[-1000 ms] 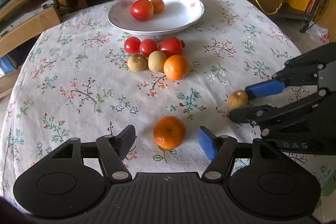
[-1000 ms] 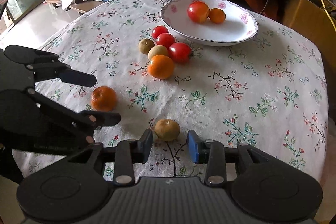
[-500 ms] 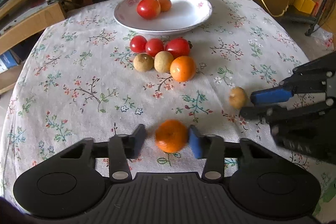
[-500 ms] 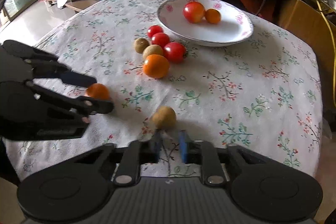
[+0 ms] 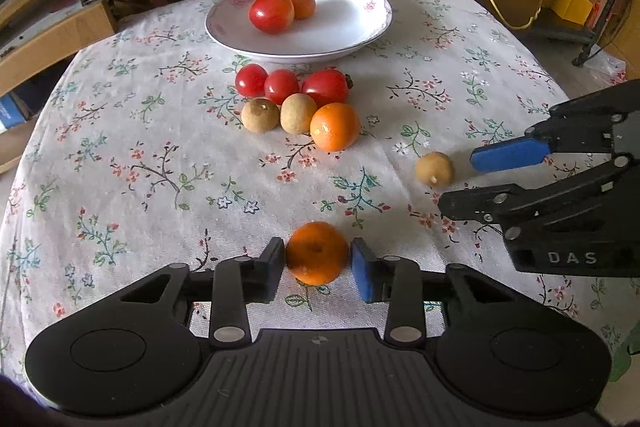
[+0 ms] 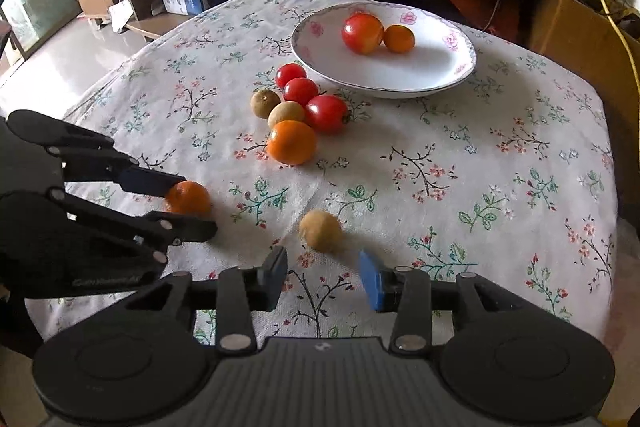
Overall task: Organize fruits
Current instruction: 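Lift the held fruits and carry them toward the white bowl with both grippers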
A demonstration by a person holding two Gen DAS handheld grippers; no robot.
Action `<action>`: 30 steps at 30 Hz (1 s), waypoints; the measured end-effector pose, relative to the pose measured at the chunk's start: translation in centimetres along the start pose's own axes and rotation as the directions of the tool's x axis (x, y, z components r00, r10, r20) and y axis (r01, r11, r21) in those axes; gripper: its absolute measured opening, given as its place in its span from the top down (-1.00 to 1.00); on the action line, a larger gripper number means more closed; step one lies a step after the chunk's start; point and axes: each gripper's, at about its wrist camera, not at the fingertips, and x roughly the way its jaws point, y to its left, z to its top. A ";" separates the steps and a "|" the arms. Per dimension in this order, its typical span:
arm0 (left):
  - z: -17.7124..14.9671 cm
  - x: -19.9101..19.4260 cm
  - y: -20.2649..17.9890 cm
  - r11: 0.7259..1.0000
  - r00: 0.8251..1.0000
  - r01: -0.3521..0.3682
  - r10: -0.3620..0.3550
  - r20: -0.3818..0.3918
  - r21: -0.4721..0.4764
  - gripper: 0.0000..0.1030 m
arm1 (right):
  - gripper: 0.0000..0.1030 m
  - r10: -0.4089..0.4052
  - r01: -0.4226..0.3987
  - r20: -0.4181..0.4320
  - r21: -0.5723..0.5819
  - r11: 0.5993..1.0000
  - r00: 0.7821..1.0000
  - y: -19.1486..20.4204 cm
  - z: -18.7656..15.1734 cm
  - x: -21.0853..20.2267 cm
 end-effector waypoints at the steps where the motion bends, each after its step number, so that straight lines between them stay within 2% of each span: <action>1: 0.0 0.0 -0.1 1.000 1.000 0.002 -0.002 0.001 0.004 0.04 | 0.19 0.004 -0.004 0.001 -0.001 1.000 1.000 0.1 0.1 0.1; 5: 0.0 0.1 0.0 1.000 1.000 0.010 -0.010 0.002 0.014 -0.15 | 0.19 0.004 -0.004 0.009 -0.011 1.000 1.000 0.3 0.4 0.6; 10: 0.0 0.2 -0.3 0.999 1.000 0.008 -0.008 0.000 0.036 -0.21 | 0.19 0.011 -0.011 0.022 0.006 1.000 1.000 -0.2 0.9 1.1; 16: -0.1 0.4 -0.1 0.999 1.000 -0.009 0.009 0.004 0.032 -0.38 | 0.20 0.025 -0.025 0.023 -0.018 1.000 0.999 0.3 1.3 2.0; 18: -0.1 0.4 0.1 1.000 1.000 -0.013 0.013 0.002 0.022 -0.33 | 0.41 0.001 -0.001 0.024 -0.023 1.000 1.000 0.5 1.4 2.1; 19: -0.1 0.4 0.1 1.000 1.000 -0.019 0.019 0.004 0.023 -0.22 | 0.49 -0.009 0.009 0.022 -0.030 1.000 1.000 0.6 1.4 2.1; 23: 0.0 0.1 0.3 1.000 1.000 0.002 -0.002 -0.001 0.002 0.20 | 0.49 -0.007 0.007 0.014 -0.021 1.000 1.000 0.6 1.4 1.9; 30: 0.1 -0.2 -0.2 1.000 1.000 -0.008 0.008 -0.002 -0.001 0.22 | 0.49 -0.019 0.019 0.032 -0.001 1.000 0.999 0.3 1.5 1.2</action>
